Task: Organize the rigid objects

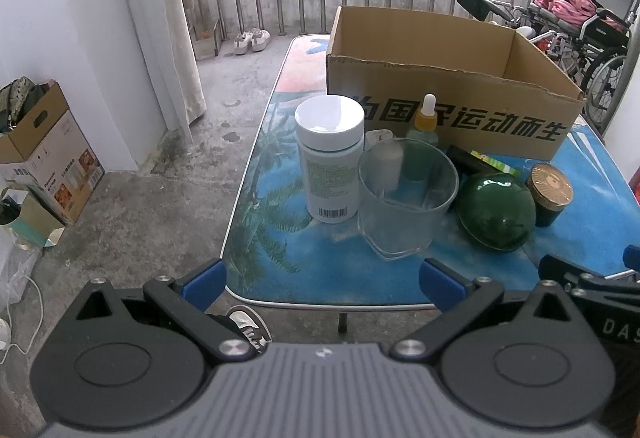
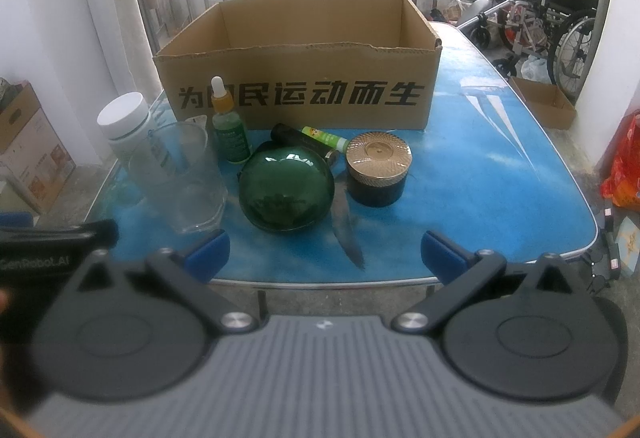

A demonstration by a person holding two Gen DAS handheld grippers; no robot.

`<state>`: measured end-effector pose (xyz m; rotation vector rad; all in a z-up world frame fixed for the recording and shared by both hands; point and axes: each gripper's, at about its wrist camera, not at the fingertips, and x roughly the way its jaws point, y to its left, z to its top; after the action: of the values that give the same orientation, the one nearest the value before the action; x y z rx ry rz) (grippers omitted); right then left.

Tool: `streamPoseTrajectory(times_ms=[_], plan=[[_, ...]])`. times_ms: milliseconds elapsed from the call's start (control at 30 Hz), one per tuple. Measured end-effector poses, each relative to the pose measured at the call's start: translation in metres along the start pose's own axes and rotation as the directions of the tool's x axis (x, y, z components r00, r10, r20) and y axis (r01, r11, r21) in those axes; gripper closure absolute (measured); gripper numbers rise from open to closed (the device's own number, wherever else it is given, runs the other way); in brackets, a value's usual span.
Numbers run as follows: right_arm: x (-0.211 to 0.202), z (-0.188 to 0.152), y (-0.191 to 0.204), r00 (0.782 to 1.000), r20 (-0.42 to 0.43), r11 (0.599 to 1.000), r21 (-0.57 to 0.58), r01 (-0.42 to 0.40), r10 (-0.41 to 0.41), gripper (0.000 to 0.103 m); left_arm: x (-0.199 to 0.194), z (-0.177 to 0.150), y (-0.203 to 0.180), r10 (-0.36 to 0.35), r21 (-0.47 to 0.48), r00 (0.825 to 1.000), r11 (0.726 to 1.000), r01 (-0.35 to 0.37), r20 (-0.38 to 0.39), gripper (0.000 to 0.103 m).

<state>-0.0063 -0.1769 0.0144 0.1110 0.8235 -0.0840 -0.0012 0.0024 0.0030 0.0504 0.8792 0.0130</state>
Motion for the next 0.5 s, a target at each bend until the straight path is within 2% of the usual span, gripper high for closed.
streamPoseTrajectory(times_ms=[500], plan=[[0.0008,-0.0011,-0.001,1.0,-0.004,1.0,0.001,0.0,0.0,0.001,-0.0001,-0.0001,-0.0004,0.001,0.003,1.0,1.0,-0.001,0.0,0.0]])
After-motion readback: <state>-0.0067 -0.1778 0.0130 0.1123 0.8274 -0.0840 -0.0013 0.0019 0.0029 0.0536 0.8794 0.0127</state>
